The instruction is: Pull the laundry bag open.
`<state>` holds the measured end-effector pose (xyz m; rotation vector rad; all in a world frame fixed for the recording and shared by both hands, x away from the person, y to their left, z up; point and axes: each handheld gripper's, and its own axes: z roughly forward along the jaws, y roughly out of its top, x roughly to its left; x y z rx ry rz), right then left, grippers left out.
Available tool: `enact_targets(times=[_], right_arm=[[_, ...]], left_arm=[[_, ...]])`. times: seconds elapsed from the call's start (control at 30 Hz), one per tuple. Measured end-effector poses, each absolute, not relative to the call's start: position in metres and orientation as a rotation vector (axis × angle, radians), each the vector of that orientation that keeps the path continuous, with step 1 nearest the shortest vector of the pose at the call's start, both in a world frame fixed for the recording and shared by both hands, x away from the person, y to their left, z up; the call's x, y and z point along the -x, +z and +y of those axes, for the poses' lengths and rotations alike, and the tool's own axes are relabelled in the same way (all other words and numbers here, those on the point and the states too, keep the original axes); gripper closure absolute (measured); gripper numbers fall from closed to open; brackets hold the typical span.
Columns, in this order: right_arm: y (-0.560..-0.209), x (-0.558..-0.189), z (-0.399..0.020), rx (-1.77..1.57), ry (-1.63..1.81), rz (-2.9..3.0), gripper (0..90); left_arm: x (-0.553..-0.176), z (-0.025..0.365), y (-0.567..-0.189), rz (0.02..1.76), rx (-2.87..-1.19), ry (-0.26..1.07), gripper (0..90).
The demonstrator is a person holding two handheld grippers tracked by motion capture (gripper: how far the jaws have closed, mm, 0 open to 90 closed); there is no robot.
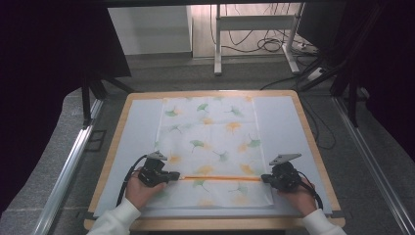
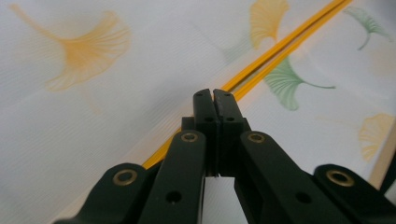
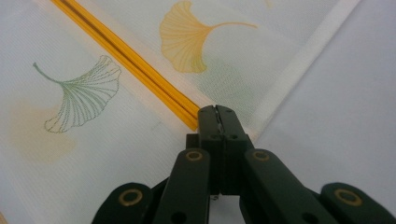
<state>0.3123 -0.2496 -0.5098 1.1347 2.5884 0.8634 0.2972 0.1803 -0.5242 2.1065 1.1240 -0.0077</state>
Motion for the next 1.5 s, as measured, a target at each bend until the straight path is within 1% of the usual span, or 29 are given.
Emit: enact_targets(times=[0.47,0.77,0.8,0.83,0.87,0.97,1.13,1.23,1.5], right_arm=[[-0.51,-0.313,-0.25,-1.133,0.868,2.592,89.4],[-0.51,-0.313,-0.251,-1.132,0.869,2.593,89.4],[-0.51,-0.313,-0.251,-1.132,0.87,2.593,89.4],[-0.51,-0.313,-0.251,-1.134,0.872,2.594,89.4],[-0.51,-0.313,-0.251,-1.133,0.87,2.593,89.4],[-0.51,-0.313,-0.251,-1.134,0.873,2.593,89.4],[-0.51,-0.313,-0.251,-1.131,0.872,2.594,89.4],[-0.51,-0.313,-0.25,-1.132,0.867,2.59,89.4],[-0.51,-0.313,-0.251,-1.128,0.873,2.591,89.4]], left_arm=[[-0.291,0.215,-0.525,1.196,-2.07,0.015,90.0],[-0.283,0.252,-0.527,1.27,-2.011,0.024,90.0],[-0.282,0.254,-0.527,1.278,-2.007,0.036,90.0],[-0.28,0.257,-0.526,1.295,-2.036,0.094,90.0],[-0.28,0.26,-0.526,1.301,-2.046,0.112,90.0],[-0.277,0.273,-0.53,1.324,-1.99,0.057,90.0],[-0.275,0.272,-0.532,1.299,-1.98,0.042,90.0],[-0.276,0.264,-0.531,1.282,-1.998,0.057,90.0],[-0.273,0.261,-0.53,1.263,-1.994,0.066,90.0]])
